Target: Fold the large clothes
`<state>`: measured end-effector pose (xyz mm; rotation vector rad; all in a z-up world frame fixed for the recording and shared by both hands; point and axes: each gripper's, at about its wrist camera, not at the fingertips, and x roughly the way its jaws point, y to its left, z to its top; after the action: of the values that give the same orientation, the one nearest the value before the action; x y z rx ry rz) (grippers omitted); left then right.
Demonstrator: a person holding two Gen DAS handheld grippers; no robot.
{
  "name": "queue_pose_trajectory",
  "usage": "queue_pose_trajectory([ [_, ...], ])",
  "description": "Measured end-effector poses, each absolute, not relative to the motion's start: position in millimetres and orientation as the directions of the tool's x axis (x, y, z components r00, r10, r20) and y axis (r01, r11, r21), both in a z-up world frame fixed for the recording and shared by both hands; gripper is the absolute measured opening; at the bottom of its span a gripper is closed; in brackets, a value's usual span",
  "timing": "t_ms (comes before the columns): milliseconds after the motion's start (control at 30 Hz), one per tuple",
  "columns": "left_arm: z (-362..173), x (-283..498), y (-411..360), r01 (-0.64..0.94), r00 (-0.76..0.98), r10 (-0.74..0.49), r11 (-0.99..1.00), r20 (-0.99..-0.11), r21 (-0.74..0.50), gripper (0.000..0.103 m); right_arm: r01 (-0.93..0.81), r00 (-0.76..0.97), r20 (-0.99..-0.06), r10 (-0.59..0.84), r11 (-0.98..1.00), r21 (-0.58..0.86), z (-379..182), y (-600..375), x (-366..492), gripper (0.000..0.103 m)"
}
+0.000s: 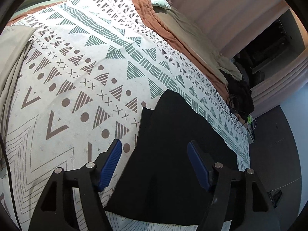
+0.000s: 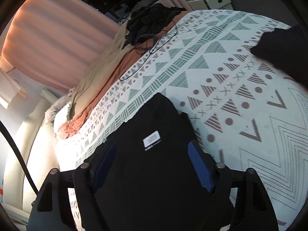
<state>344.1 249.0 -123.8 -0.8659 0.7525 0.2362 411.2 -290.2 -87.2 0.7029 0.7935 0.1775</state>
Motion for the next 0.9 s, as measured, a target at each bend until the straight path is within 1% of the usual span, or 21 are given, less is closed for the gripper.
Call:
queue_pose_trajectory([
  [67, -125.4, 339.3, 245.1, -0.472, 0.723, -0.102, 0.65, -0.684, -0.596, 0.066, 0.118, 0.685, -0.62, 0.382, 0.781, 0.613, -89.2, -290.7, 405.2, 0.068],
  [133, -131.0, 336.1, 240.8, -0.489, 0.698, -0.091, 0.664, -0.71, -0.566, 0.062, 0.127, 0.664, -0.645, 0.379, 0.792, 0.597, -96.1, -291.6, 397.5, 0.066],
  [200, -140.6, 331.9, 238.7, -0.491, 0.687, -0.107, 0.66, -0.718, -0.568, 0.059, 0.133, 0.65, -0.654, 0.387, 0.789, 0.599, -101.2, -292.1, 392.3, 0.063],
  [300, -157.0, 325.9, 237.1, -0.51, 0.662, -0.12, 0.652, -0.74, -0.562, 0.057, 0.145, 0.625, -0.673, 0.396, 0.788, 0.599, -111.7, -293.6, 388.0, 0.063],
  [367, -166.0, 322.9, 236.3, -0.514, 0.649, -0.135, 0.648, -0.749, -0.562, 0.057, 0.15, 0.608, -0.68, 0.41, 0.782, 0.605, -118.4, -294.7, 385.5, 0.063],
  [500, -179.9, 316.3, 234.8, -0.515, 0.636, -0.156, 0.644, -0.756, -0.566, 0.057, 0.15, 0.595, -0.688, 0.415, 0.784, 0.603, -128.2, -295.0, 379.3, 0.059],
  [633, -191.3, 311.9, 231.4, -0.51, 0.619, -0.174, 0.653, -0.766, -0.56, 0.057, 0.138, 0.608, -0.671, 0.423, 0.776, 0.615, -130.6, -297.7, 370.6, 0.058],
  [667, -193.3, 311.5, 230.6, -0.503, 0.619, -0.181, 0.655, -0.764, -0.564, 0.057, 0.131, 0.616, -0.666, 0.42, 0.779, 0.613, -130.0, -299.0, 368.8, 0.055],
  [700, -194.9, 311.5, 229.6, -0.499, 0.619, -0.182, 0.66, -0.764, -0.561, 0.057, 0.124, 0.623, -0.661, 0.418, 0.781, 0.612, -129.9, -300.0, 367.6, 0.049],
  [733, -196.5, 311.8, 228.5, -0.495, 0.617, -0.181, 0.668, -0.766, -0.556, 0.057, 0.121, 0.628, -0.656, 0.418, 0.781, 0.613, -131.1, -301.2, 367.0, 0.047],
  [833, -199.8, 315.5, 226.4, -0.472, 0.621, -0.184, 0.688, -0.762, -0.551, 0.057, 0.116, 0.63, -0.65, 0.425, 0.776, 0.619, -137.7, -303.4, 368.8, 0.044],
  [867, -200.7, 316.6, 226.2, -0.465, 0.624, -0.189, 0.69, -0.758, -0.555, 0.057, 0.115, 0.63, -0.651, 0.423, 0.779, 0.617, -138.6, -302.4, 369.3, 0.041],
  [900, -201.2, 317.2, 225.7, -0.457, 0.629, -0.196, 0.689, -0.752, -0.562, 0.051, 0.117, 0.628, -0.656, 0.419, 0.782, 0.612, -141.4, -302.9, 372.0, 0.038],
])
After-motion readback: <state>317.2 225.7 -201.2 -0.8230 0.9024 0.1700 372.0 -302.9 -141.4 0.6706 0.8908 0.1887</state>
